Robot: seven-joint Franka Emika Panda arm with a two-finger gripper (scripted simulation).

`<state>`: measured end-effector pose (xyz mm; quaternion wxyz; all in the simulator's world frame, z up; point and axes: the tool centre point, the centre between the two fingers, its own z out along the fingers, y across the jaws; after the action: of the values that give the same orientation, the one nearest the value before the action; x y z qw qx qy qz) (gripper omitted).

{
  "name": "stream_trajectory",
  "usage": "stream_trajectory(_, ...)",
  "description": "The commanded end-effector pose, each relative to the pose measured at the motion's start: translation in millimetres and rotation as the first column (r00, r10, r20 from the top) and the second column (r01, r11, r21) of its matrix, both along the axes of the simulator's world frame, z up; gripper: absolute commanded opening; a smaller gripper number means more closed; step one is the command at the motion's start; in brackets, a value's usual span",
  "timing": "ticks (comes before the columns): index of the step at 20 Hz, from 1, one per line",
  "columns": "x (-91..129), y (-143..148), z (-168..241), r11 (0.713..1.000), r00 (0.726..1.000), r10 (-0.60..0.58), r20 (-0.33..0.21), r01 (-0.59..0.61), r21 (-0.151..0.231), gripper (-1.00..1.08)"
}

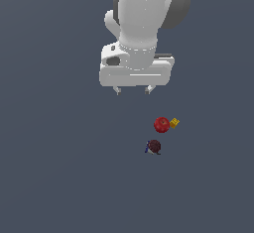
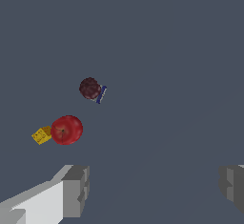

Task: Pick up a designated object from a clutter of objects.

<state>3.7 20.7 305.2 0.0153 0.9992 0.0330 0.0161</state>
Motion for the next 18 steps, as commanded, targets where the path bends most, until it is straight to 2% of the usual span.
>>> stream_trajectory(1, 2, 10, -14, 1.0, 1.0, 0.025, -0.003, -0.025, -0.002, 1.0)
stream_trajectory(9, 5, 62, -86, 0.988, 0.987, 0.157, -0.016, -0.157, -0.003, 1.0)
stream_trajectory(18, -14, 127, -173, 0.948, 0.948, 0.318, -0.029, -0.317, 0.015, 1.0)
